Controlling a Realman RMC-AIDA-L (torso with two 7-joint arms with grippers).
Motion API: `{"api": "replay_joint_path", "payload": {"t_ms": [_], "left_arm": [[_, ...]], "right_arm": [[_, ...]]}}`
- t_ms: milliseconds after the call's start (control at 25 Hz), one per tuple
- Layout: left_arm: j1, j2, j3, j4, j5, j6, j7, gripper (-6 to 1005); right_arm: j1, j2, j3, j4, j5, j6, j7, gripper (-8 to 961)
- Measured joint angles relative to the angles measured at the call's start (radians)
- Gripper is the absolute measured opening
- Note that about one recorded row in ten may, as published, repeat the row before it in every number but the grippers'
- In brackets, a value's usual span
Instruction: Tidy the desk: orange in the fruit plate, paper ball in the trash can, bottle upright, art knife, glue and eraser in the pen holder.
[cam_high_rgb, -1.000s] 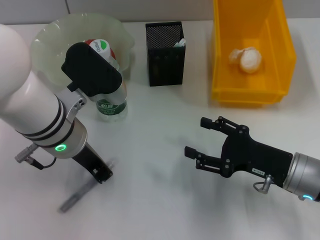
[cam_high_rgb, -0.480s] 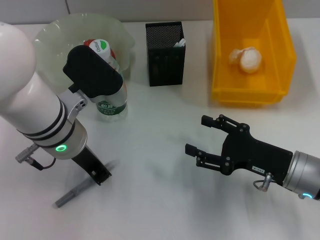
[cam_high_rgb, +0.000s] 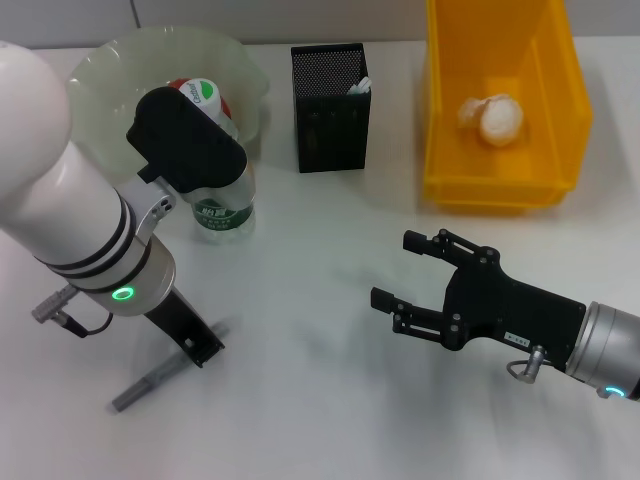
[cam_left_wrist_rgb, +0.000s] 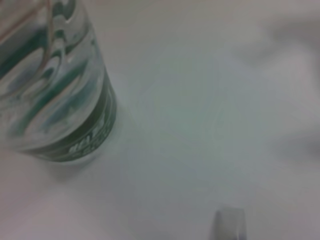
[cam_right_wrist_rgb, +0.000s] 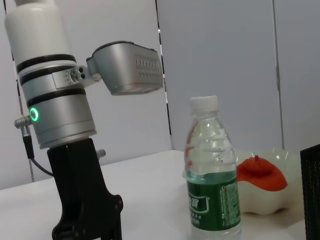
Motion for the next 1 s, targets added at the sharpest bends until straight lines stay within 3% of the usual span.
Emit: {"api": "replay_joint_path", "payload": {"t_ms": [280,560,1000], "left_arm": [[0.011,0.002,-0.008,0.082,-0.011,0.005,0.0,157],[0.03,0.005,-0.033,0.246,-0.082,0.014,0.028,155],[0.053,0.008,-0.218,0.331,-0.317,-0.013,0.165,151]], "right_arm": [[0.0,0.0,0.001,0.012,0.052,0.0,-0.001,824],[-0.006,0.0,0.026,0.02,0.069,0.006,-0.006,824],[-0.004,0.0,0.053,0.037,0.082,0.053,-0.007,824]]}}
